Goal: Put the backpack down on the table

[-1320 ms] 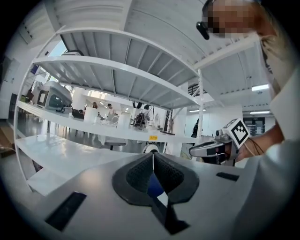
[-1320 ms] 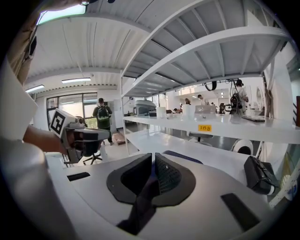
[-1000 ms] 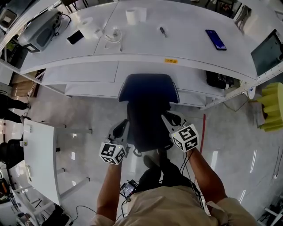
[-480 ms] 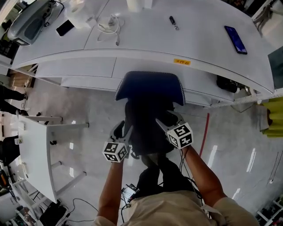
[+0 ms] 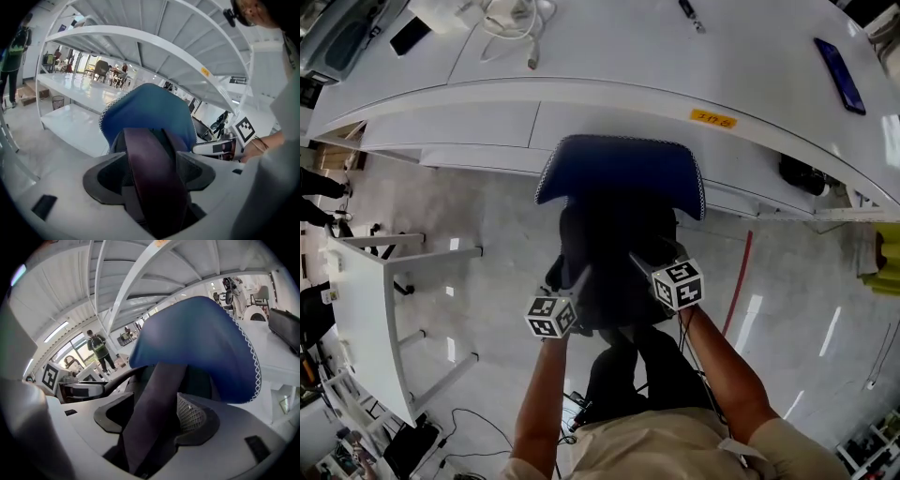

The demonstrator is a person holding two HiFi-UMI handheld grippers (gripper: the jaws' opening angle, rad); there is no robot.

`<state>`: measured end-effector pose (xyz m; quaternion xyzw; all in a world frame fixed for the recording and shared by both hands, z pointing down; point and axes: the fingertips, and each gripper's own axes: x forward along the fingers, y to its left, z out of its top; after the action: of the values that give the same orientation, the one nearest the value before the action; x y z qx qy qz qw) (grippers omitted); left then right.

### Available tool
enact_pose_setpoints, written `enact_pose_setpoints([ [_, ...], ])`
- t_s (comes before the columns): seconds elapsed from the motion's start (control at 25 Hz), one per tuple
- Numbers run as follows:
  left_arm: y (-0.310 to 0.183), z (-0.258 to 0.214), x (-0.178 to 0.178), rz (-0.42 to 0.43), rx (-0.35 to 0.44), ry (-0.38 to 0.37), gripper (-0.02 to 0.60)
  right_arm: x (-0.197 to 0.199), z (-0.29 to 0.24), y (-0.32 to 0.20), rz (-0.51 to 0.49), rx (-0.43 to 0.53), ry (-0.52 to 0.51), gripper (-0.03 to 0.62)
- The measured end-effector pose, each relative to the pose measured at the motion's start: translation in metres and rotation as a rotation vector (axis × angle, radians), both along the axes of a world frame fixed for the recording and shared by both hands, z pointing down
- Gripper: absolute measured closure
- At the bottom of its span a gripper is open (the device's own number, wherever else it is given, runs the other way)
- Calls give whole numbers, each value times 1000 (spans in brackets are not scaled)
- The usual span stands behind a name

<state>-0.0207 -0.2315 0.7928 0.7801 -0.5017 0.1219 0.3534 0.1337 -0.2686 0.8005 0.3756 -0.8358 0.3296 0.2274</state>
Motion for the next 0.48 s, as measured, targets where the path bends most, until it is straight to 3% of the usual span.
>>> enact_pose_setpoints([
  [0.16, -1, 14, 6, -14, -18, 60, 268, -5, 29, 3, 18, -56, -17, 347],
  [0.48, 4, 40, 22, -29, -98, 124, 280, -10, 43, 0, 14, -55, 15, 349],
])
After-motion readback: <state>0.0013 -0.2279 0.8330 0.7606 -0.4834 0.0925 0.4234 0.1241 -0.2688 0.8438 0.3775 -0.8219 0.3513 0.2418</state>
